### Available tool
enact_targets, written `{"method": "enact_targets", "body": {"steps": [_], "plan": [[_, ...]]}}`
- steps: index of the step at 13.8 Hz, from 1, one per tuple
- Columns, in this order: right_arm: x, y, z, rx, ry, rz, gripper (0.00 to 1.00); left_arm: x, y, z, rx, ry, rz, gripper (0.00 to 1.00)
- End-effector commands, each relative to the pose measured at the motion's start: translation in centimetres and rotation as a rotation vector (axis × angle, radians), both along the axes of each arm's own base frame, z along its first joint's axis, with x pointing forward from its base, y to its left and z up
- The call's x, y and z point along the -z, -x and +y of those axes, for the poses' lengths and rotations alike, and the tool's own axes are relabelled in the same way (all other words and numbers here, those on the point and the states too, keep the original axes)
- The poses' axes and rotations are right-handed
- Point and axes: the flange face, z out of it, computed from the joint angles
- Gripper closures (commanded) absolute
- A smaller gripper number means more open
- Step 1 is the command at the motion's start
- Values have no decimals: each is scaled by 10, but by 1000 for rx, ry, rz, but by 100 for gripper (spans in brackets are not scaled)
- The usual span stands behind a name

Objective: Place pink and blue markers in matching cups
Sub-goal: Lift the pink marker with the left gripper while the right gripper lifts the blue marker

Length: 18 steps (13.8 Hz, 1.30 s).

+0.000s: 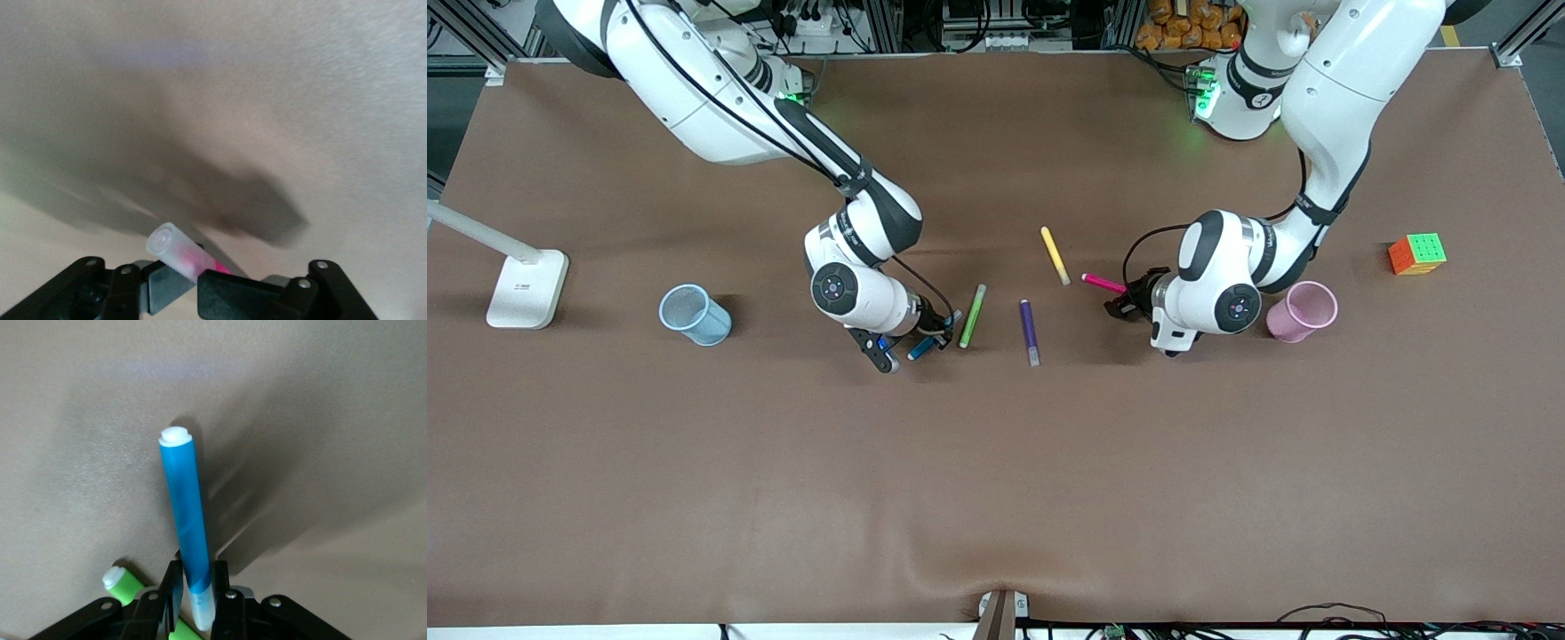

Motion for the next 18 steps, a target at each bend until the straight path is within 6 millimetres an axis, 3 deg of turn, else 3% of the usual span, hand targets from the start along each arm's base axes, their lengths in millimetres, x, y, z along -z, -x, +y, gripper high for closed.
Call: {"method": "enact_targets", "body": {"steps": [1,2,5,7,10,13,15,18], "plan": [[2,-2,7,0,6,-9,91,-31,-4,2,-13,-6,-14,100],[2,-2,8,-2,7,-10,100,-37,-5,3,-10,-8,-6,100],[-24,-14,-2,-6,20,15,100,-68,-14,14,-7,-11,2,100],[-62,-36,-18,-20,57,103,100,-99,-25,28,-1,-9,10,100],[-117,-67,-58,-41,111,228,100,-138,-35,34,19,-8,29,100],[-149,-87,-117,-91,81,291,100,-166,-46,46,16,-3,40,100],[-162,-100,-188,-136,-72,334,100,-187,-52,49,26,-3,42,100],[-171,-105,-262,-198,-155,367,100,-222,-55,55,44,-43,-31,100]]}}
